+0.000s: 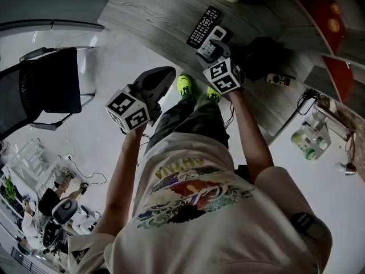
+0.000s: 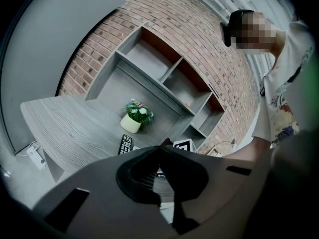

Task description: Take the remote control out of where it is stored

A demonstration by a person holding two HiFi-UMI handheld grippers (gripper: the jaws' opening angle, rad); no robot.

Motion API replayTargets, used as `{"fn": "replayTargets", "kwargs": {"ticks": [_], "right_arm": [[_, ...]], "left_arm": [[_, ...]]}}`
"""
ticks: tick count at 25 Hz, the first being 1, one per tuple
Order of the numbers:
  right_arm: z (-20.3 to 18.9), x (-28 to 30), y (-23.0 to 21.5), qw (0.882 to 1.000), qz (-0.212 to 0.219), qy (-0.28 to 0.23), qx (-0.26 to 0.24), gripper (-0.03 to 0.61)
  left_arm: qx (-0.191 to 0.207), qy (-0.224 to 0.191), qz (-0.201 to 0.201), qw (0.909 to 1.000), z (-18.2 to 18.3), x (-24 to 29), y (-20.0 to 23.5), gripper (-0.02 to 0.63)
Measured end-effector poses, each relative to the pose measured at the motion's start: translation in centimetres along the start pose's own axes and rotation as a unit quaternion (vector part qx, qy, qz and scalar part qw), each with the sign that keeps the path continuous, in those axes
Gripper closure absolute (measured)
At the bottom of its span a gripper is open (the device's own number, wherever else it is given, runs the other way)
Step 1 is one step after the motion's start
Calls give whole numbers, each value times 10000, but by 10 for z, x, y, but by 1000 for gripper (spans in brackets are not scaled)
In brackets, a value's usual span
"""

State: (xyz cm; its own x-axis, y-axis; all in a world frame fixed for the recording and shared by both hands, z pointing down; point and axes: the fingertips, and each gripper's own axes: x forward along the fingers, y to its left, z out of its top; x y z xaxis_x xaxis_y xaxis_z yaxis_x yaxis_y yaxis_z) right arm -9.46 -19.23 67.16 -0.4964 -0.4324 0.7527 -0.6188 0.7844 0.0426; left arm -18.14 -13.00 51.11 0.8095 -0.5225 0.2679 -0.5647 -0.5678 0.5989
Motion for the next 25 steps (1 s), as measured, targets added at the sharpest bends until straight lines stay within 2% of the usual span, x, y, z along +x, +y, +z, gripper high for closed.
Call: {"fn": "replayTargets", "kwargs": {"ticks": [4, 10, 18, 25], "right_arm": [[5, -15, -1, 9998, -35, -162, 101, 327], [11, -52, -11, 9985, -376, -375, 126, 332], [11, -115, -10, 9951, -689, -666, 233, 484], [2, -161, 18, 9927, -459, -942, 589, 537]], "left_arm": [[44, 1, -79, 10000, 1, 1, -6, 607], [185, 55, -363, 9992, 3, 9, -23, 607], [390, -8, -716, 9967, 7, 22, -59, 607], [467, 20, -768, 9960, -7, 22, -97, 607]]}}
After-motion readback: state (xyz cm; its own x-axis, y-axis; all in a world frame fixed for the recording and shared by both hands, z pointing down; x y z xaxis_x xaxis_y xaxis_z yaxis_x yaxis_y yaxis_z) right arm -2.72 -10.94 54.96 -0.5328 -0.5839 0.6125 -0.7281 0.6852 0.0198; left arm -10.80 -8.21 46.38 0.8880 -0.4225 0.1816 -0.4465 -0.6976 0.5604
